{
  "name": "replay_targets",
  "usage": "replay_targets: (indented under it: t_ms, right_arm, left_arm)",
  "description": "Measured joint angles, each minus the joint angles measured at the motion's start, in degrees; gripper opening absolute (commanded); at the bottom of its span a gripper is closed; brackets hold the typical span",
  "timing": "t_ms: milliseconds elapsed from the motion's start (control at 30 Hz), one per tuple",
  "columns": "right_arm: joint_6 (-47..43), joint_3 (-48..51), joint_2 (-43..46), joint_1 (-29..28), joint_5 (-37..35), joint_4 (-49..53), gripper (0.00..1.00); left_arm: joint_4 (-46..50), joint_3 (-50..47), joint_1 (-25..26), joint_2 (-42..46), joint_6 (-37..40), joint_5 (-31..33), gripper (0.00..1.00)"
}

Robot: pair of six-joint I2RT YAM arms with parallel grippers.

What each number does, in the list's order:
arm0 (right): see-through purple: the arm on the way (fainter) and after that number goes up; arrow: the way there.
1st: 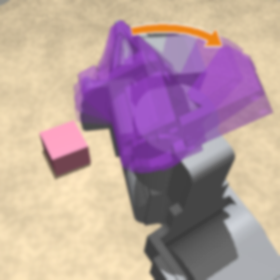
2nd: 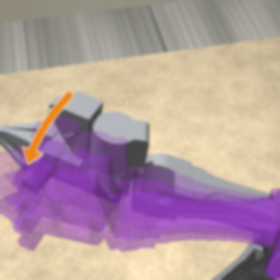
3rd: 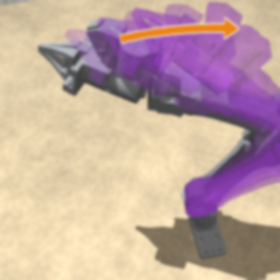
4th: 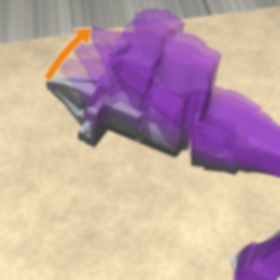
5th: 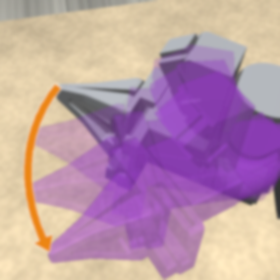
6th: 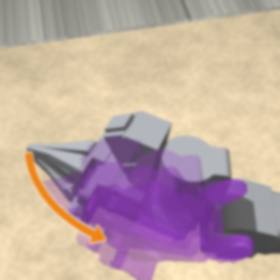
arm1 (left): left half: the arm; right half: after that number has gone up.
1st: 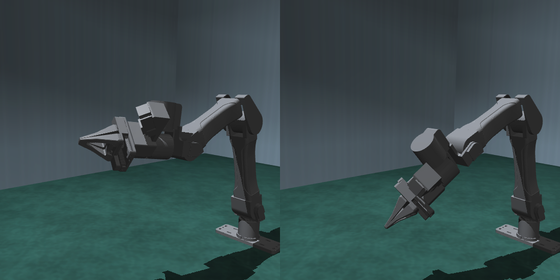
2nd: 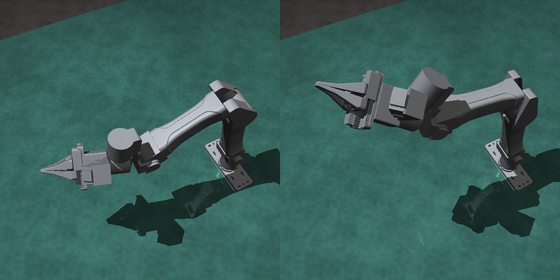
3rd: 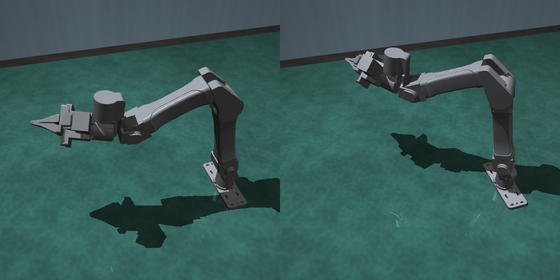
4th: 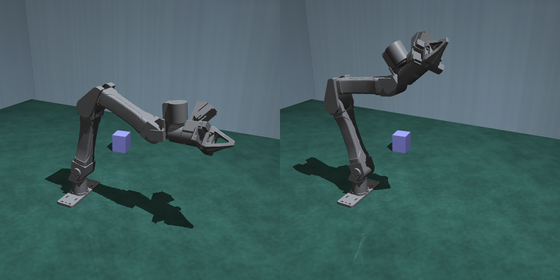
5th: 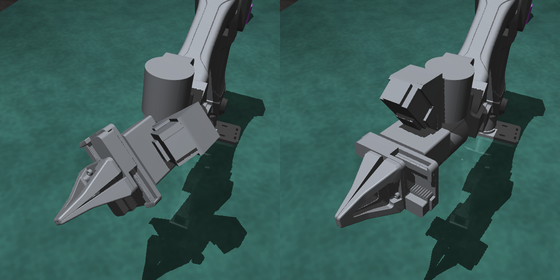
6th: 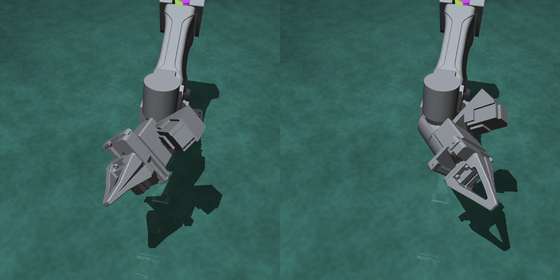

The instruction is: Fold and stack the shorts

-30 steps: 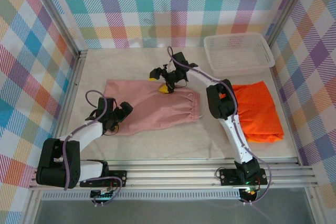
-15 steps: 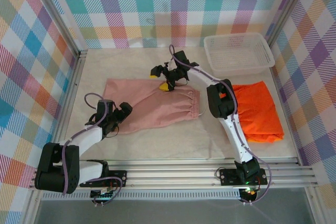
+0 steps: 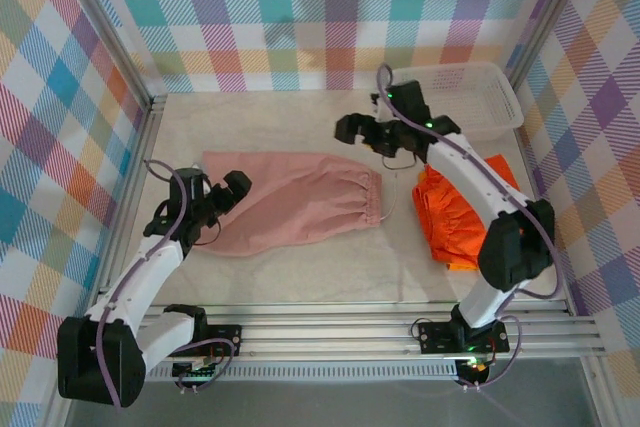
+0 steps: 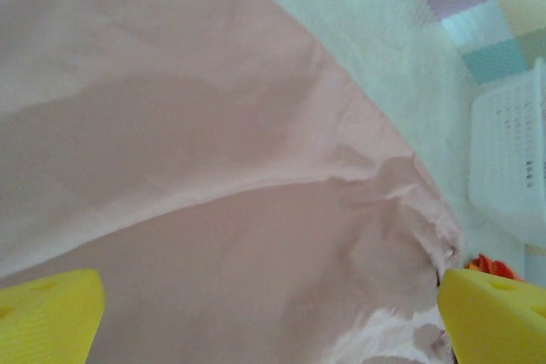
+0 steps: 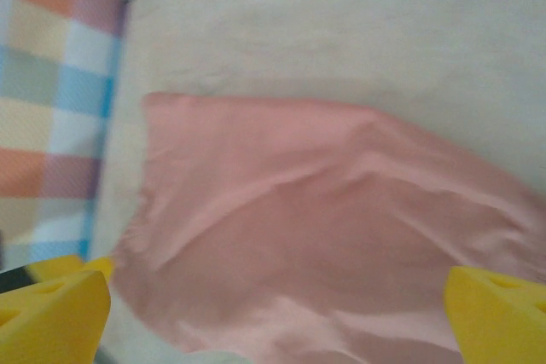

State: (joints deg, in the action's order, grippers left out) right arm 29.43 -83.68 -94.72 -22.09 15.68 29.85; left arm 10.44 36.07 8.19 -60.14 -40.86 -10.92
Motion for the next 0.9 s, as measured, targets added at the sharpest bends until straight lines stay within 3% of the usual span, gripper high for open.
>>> replay_targets:
  t_ms: [133, 267, 900]
  right_arm:
    - [-0.5, 9.7, -1.4, 3.4, -5.2, 2.6, 0.94]
    - [-1.0, 14.5, -5.9, 2.9, -6.7, 5.4, 0.88]
    - [-0.8, 9.9, -15.5, -1.3, -5.6, 2.8, 0.7]
  left_arm:
    - [-0.2, -1.4, 1.8, -3.9, 0.0, -0.6, 1.0]
    - [-0.3, -2.6, 2.7, -7.0, 0.0, -0.6, 1.0]
    - [-1.7, -3.4, 3.3, -8.1, 0.0, -0.4, 1.0]
